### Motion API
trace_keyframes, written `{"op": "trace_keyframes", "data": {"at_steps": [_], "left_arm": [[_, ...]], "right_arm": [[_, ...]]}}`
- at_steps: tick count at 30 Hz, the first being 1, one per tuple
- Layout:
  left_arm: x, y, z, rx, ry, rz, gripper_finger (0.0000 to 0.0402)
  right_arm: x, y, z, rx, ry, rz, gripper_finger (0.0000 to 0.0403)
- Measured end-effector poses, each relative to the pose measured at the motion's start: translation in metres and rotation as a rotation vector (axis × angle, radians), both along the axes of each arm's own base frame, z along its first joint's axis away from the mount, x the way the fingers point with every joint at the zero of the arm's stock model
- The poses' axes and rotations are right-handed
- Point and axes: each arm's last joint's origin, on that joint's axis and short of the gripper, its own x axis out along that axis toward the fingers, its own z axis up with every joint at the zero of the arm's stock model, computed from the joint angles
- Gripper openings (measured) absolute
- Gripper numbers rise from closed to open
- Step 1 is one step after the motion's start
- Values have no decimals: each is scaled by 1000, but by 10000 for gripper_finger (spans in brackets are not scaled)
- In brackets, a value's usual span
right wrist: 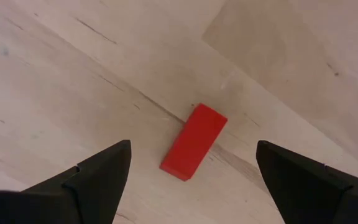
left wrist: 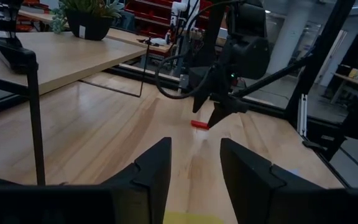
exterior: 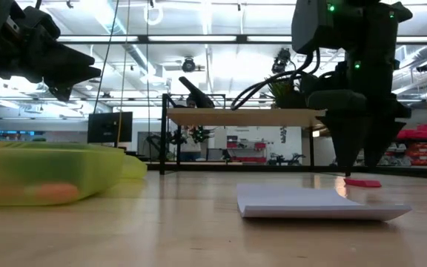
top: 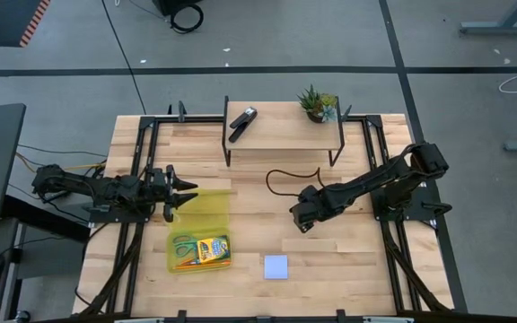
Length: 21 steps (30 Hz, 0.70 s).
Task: Pack school essentials
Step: Put the red eraser into the yellow supply box
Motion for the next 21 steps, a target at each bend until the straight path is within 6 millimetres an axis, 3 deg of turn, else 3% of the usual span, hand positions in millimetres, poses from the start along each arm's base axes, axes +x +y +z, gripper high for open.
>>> {"op": "trace_keyframes", "data": {"at_steps": [14,21], "left_arm": [[0,0,0,-1,0,0,153],[0,0,0,-1,0,0,147]], "right_arm": [[0,0,0,15,2,-13,353],[-7,-1,-14,24,-8,-45,353]]}}
